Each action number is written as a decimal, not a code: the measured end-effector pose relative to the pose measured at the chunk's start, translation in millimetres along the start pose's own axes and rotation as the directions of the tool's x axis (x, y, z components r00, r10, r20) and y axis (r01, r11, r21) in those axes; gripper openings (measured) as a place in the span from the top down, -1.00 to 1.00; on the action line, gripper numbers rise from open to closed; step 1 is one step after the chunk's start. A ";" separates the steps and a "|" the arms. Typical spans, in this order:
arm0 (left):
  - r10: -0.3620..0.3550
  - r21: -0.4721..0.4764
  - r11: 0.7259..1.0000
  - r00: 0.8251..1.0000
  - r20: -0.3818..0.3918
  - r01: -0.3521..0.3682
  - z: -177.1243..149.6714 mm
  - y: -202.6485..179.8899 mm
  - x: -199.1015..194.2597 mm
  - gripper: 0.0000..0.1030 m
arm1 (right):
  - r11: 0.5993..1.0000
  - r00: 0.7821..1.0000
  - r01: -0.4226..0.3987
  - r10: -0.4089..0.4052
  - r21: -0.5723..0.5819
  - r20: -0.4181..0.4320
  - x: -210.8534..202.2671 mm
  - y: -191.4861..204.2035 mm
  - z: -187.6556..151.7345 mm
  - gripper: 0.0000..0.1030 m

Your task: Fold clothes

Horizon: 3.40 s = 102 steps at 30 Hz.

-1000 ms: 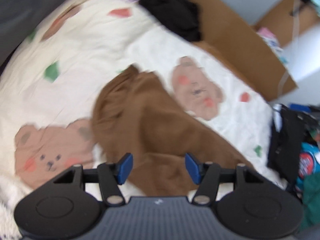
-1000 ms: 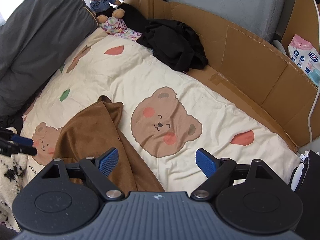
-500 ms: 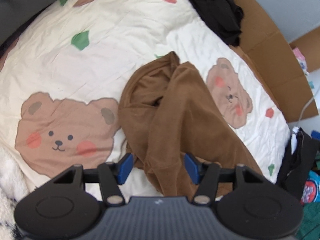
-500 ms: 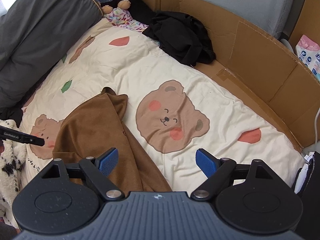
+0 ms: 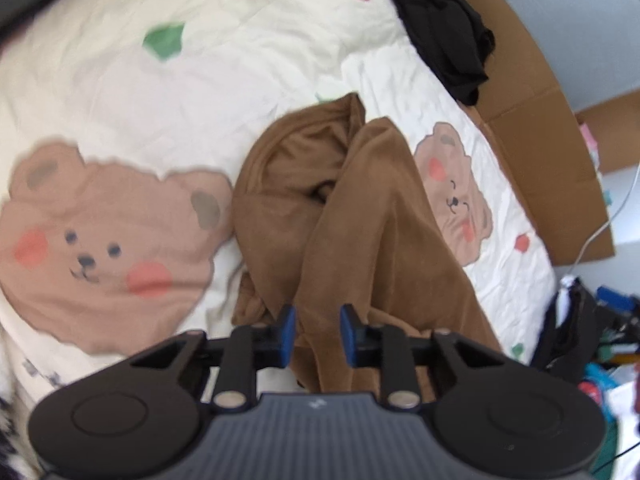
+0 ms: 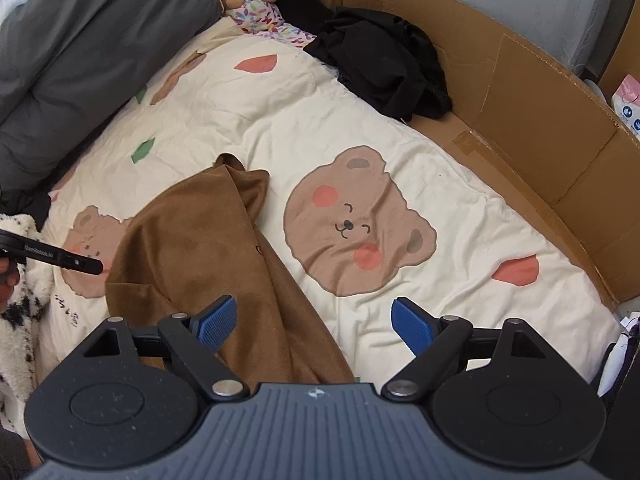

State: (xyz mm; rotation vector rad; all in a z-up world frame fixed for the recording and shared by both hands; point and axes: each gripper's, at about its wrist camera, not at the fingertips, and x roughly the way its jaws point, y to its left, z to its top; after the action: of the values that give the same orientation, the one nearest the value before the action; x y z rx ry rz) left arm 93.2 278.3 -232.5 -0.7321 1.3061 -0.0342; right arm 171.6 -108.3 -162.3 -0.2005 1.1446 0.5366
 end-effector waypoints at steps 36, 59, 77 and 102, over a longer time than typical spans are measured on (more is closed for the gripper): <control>-0.073 0.035 0.997 0.997 -0.022 0.074 -36.5 35.5 -30.1 0.92 | 0.999 0.997 -0.027 0.023 -0.045 -0.079 31.4 23.2 7.0 -0.71; 0.180 -0.067 0.984 0.922 0.342 -0.167 34.2 88.7 -216.7 0.92 | 0.990 0.992 -0.109 0.103 -0.087 -0.066 73.1 50.6 38.0 -0.71; 0.290 -0.263 0.948 0.827 0.482 -0.179 60.4 159.2 -275.5 0.92 | 0.988 0.984 -0.133 0.121 -0.080 -0.132 132.3 66.2 42.0 -0.71; 0.233 -0.252 0.959 0.869 0.436 -0.131 67.7 165.9 -224.6 0.92 | 0.952 0.925 -0.301 0.307 0.062 -0.223 244.2 79.3 67.2 0.07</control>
State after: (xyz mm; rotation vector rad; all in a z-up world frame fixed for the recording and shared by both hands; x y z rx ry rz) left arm 24.8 533.0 -118.4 -0.7396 0.9178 0.4218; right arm 260.5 61.4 -346.0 -0.0617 1.4205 0.7877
